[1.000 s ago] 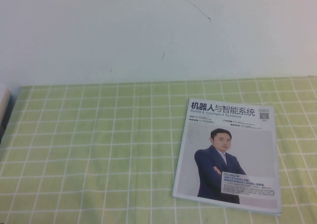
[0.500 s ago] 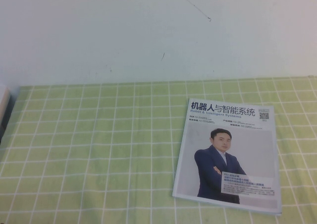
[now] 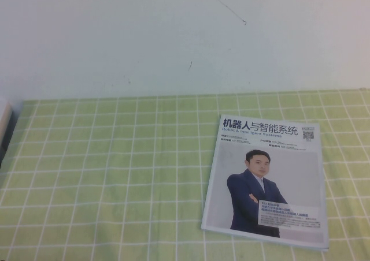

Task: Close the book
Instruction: 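Close the open booklet and leave it lying on the table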

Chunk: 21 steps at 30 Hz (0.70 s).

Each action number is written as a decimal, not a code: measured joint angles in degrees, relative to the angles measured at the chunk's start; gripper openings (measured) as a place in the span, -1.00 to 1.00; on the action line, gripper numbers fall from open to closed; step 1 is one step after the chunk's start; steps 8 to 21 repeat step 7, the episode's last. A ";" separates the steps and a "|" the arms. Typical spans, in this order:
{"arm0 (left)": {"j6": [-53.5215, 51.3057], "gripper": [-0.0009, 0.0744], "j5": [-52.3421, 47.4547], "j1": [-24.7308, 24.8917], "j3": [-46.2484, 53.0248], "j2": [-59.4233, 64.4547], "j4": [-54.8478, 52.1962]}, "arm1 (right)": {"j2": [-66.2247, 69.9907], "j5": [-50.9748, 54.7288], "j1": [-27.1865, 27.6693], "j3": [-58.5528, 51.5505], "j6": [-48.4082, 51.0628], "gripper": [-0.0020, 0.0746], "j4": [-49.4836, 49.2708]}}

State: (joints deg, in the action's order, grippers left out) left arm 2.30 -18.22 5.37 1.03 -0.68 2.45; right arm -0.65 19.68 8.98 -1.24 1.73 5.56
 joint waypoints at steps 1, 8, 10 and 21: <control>0.00 -0.99 0.00 0.00 0.00 0.00 0.00 | 0.00 0.00 0.00 0.00 0.00 -0.96 0.00; 0.00 -0.99 0.00 0.00 0.00 0.00 0.00 | 0.00 0.00 0.00 0.00 -0.45 -0.96 0.00; 0.00 -0.99 0.00 0.00 0.00 0.00 0.00 | 0.00 0.00 0.00 0.00 -0.45 -0.96 0.00; 0.00 -0.99 0.00 0.00 0.00 0.00 0.00 | 0.00 0.00 0.00 0.00 -0.45 -0.96 0.00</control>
